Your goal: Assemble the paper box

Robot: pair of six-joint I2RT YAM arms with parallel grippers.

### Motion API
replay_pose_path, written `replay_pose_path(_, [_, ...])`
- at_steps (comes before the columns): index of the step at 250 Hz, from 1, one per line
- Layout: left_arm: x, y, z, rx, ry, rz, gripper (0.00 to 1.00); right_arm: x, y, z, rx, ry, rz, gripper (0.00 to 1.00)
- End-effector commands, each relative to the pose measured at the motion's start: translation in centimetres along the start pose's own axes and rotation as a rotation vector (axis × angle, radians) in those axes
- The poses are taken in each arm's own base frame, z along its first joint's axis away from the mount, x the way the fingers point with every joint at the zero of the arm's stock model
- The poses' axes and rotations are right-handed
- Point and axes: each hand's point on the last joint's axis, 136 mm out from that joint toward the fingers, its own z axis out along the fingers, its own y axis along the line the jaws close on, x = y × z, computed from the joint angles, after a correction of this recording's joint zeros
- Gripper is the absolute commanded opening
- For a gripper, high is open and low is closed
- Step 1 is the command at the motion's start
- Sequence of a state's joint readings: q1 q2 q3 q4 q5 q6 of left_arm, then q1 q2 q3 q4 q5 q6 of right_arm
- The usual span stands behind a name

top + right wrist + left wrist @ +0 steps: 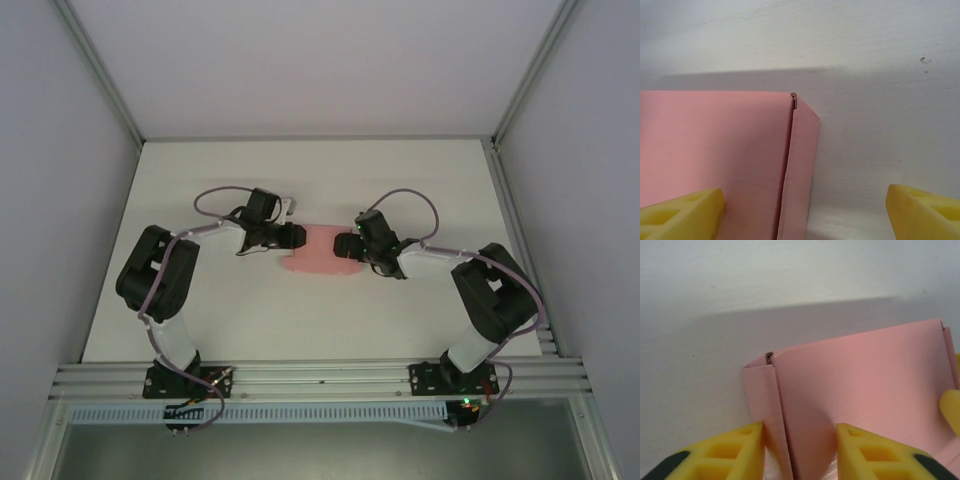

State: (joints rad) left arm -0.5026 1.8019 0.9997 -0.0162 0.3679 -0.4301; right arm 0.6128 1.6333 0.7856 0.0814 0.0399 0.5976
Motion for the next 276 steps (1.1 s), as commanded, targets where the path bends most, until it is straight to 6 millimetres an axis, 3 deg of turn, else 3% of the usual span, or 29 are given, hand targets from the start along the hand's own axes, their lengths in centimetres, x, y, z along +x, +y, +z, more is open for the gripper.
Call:
replay_pose_path(1, [2.0,0.8,0.7,0.067,0.052,-0.072,0.28,-0.9,0.3,-0.3,-0.017,0.003,0.012,0.86])
replay_pose_path(17, [2.1,1.6,0.5,0.080,0.043,-0.109,0.18,-1.9,1.1,-1.1,-0.059,-0.015,0.058,0.88])
replay_pose_path(71, [2.3,2.7,0.0,0.111,0.016,-0.170,0.09,-3.4,2.2,-3.0,-0.208,0.004,0.228,0.91])
replay_pose_path(160, [2.3,3.9,-0.7,0.183,-0.018,-0.251,0.05,-1.7,2.2,-2.5,-0.299,0.128,0.322,0.89])
replay_pose_path(218, [2.2,4.0,-0.8,0.225,-0.028,-0.279,0.03,-0.4,4.1,-1.7,-0.440,0.213,0.393,0.86])
replay_pose_path(276, [2.7,4.4,-0.6,0.254,-0.023,-0.310,0.02,0.7,4.2,-1.0,-0.463,0.243,0.421,0.85])
